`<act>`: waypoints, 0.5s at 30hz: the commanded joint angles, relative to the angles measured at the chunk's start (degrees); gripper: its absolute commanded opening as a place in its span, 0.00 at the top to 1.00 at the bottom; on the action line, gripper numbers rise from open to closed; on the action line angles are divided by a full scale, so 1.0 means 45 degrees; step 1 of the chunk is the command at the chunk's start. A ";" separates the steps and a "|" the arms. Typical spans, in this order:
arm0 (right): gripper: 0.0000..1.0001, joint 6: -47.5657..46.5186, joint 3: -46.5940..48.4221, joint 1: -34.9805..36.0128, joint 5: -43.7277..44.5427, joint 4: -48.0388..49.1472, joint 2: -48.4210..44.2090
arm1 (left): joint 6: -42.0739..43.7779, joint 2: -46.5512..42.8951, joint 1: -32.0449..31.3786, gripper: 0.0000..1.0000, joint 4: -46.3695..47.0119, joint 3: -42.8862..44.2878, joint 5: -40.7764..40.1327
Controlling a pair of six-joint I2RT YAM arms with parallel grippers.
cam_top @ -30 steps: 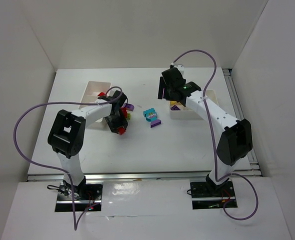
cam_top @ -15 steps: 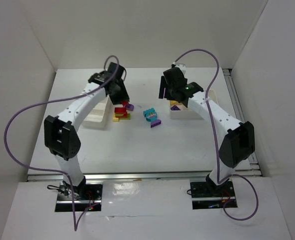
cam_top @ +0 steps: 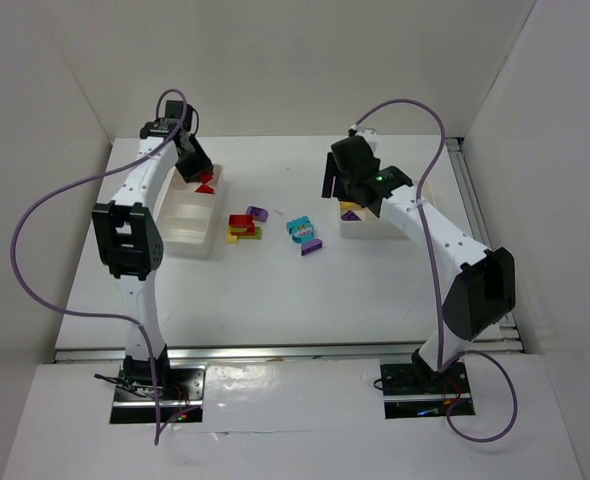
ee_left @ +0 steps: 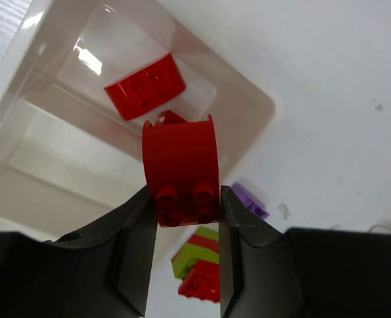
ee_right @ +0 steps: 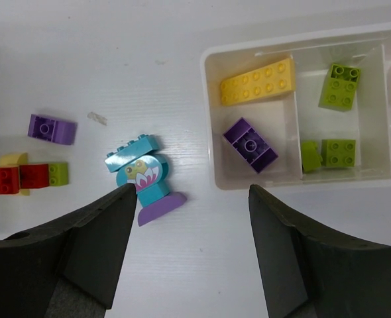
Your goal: Sort the legos into containers by color
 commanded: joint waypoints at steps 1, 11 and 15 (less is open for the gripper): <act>0.24 0.0248 -0.0107 -0.0070 0.0447 -0.0103 -0.0903 | 0.0027 0.0501 0.0382 1.00 0.0044 0.0782 0.0378; 0.24 0.0248 -0.0224 -0.0070 -0.0018 -0.0220 -0.0904 | 0.0397 0.0758 0.0522 0.20 0.0475 0.1056 0.1003; 0.23 -0.0006 -0.0341 0.0046 -0.0955 -0.0220 -0.0768 | 0.0922 -0.0139 0.0247 0.11 0.0475 0.0588 0.0867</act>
